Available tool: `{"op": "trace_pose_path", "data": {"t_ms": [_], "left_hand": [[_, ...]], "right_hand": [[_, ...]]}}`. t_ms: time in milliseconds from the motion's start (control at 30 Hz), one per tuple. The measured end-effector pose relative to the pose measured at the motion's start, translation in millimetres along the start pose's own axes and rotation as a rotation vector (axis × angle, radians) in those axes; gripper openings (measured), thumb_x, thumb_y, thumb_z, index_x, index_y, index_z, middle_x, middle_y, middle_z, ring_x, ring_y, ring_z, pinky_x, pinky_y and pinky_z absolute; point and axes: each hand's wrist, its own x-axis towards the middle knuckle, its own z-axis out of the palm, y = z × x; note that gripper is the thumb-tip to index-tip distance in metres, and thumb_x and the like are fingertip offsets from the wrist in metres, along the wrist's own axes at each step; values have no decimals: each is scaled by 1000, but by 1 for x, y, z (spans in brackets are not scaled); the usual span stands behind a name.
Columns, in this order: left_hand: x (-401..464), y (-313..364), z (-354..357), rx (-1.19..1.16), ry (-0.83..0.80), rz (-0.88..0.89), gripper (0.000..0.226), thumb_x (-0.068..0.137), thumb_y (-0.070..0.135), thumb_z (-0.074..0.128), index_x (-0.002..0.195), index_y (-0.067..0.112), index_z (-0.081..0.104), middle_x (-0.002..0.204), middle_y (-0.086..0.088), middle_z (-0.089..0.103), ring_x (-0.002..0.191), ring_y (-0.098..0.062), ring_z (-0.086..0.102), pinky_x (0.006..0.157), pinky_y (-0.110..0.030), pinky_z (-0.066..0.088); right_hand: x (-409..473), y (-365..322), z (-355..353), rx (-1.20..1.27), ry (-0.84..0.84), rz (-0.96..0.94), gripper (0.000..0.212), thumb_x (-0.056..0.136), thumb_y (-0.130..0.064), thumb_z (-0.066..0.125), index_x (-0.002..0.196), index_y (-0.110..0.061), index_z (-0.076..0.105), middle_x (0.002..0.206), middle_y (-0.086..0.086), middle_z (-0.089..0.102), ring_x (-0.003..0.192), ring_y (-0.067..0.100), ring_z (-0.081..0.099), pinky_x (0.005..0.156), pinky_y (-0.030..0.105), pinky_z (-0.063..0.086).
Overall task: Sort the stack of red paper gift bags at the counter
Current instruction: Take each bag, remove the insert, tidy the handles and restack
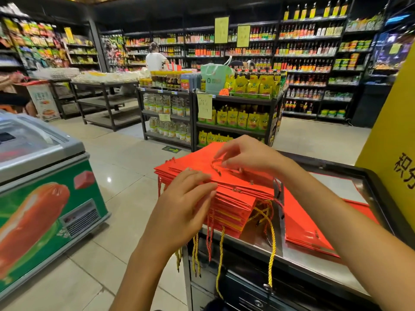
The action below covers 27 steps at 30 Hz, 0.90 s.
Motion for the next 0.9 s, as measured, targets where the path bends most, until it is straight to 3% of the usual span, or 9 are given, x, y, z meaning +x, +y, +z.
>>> {"op": "trace_pose_path", "data": {"t_ms": [167,333,433,533,633,767,900], "left_hand": [[3,-3,-7,-82,95,-64,31,97,23,57,123,14,72,127,5,66,127,-13,55,113,-28,39],[17,-17,-22,1,172,-250,24,95,14,61,117,14,72,115,5,66,112,-12,56,99,-22,43],[28,-29,-27,-17,102,-350,23,98,14,61,117,16,73,116,8,66,109,-11,59,97,-31,49],[35,-33,-31,-43,58,-363,22,98,13,63,114,15,76,114,7,69,103,-10,62,95,-38,54],[37,-33,-33,-45,31,-376,20,97,14,65,113,16,77,111,6,72,99,-9,63,93,-38,55],[33,-35,-36,-25,-11,-366,19,94,15,70,111,18,79,110,7,74,97,-7,63,92,-35,55],[24,-35,-38,-30,2,-318,19,92,18,74,110,19,80,109,8,75,97,-3,64,90,-25,54]], "right_hand": [[0,-18,-2,-169,-161,-203,37,84,-13,70,106,-42,76,92,-7,70,81,20,69,76,49,58],[5,-6,-12,-80,-235,-208,15,88,-26,80,100,-35,81,101,-1,75,94,28,70,83,54,55],[5,-1,-8,-49,-189,-232,5,87,-24,81,92,-24,81,96,1,75,94,20,69,86,46,51],[5,2,-6,-42,-174,-262,4,89,-23,80,89,-24,77,97,-2,71,93,14,66,86,40,51],[8,-2,-4,-80,-110,-324,4,92,-28,76,94,-30,72,97,-7,69,93,12,64,80,39,52],[12,-20,-2,-68,-63,-392,3,94,-22,73,97,-23,72,83,-9,77,79,8,72,67,18,46],[19,-36,0,-79,-111,-421,7,89,-16,79,96,-17,80,85,-7,78,79,7,73,74,28,57]]}}
